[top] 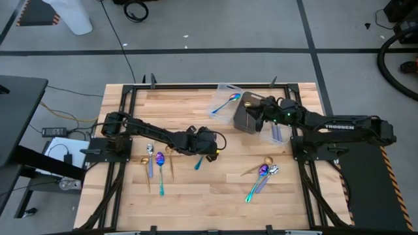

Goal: Sort silverware by color (type)
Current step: Put the blue spoon into the left transparent bin

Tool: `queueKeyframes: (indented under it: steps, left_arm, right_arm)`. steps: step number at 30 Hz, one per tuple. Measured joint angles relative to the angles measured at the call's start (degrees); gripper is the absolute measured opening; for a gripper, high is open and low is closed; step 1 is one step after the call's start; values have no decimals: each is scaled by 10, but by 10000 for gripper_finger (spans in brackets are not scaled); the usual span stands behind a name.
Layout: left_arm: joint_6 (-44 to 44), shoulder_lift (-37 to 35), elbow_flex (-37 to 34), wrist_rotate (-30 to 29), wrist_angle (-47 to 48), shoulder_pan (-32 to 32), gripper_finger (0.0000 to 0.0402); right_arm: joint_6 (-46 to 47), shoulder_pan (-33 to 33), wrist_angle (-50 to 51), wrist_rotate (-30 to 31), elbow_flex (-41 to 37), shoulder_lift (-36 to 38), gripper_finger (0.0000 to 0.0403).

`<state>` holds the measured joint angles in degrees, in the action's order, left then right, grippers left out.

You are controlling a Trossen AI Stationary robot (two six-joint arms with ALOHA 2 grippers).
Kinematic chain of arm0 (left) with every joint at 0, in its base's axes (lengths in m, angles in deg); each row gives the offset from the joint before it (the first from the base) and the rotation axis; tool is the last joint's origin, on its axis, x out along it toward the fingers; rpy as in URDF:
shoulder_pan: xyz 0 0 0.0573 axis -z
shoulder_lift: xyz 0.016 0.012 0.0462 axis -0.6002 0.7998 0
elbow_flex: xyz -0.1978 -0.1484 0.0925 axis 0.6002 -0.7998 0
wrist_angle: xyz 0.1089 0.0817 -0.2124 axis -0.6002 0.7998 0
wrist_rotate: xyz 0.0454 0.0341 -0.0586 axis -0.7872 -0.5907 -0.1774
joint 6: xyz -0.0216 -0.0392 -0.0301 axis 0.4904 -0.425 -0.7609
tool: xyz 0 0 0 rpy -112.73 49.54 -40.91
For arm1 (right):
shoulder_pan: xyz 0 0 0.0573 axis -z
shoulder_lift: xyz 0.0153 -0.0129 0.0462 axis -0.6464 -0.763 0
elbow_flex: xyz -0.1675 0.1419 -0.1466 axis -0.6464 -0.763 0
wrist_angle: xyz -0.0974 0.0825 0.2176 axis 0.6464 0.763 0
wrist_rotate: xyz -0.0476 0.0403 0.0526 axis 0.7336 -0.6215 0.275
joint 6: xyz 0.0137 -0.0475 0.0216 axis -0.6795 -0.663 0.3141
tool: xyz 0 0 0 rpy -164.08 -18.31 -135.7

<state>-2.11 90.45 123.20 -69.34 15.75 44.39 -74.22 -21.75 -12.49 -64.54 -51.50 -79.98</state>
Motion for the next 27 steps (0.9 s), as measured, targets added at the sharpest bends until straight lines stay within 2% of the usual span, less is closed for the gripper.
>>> queueKeyframes:
  steps: [5,9,16,20,25,27]
  left_arm:
    - [-4,33,0,29,-13,3,178]
    - [-14,52,0,33,-6,5,169]
    - [-23,55,0,47,9,5,147]
    - [-8,54,1,80,12,2,103]
    - [4,52,2,93,32,3,21]
    - [9,52,2,102,37,3,15]
  right_arm:
    - [11,-36,11,0,0,-4,82]
    - [-14,-61,-6,1,0,-4,82]
    - [-27,-87,-10,15,0,-1,82]
    - [-32,-92,-10,18,0,-1,82]
    - [-62,-106,-9,17,0,2,82]
    - [-71,-109,-10,17,0,6,82]
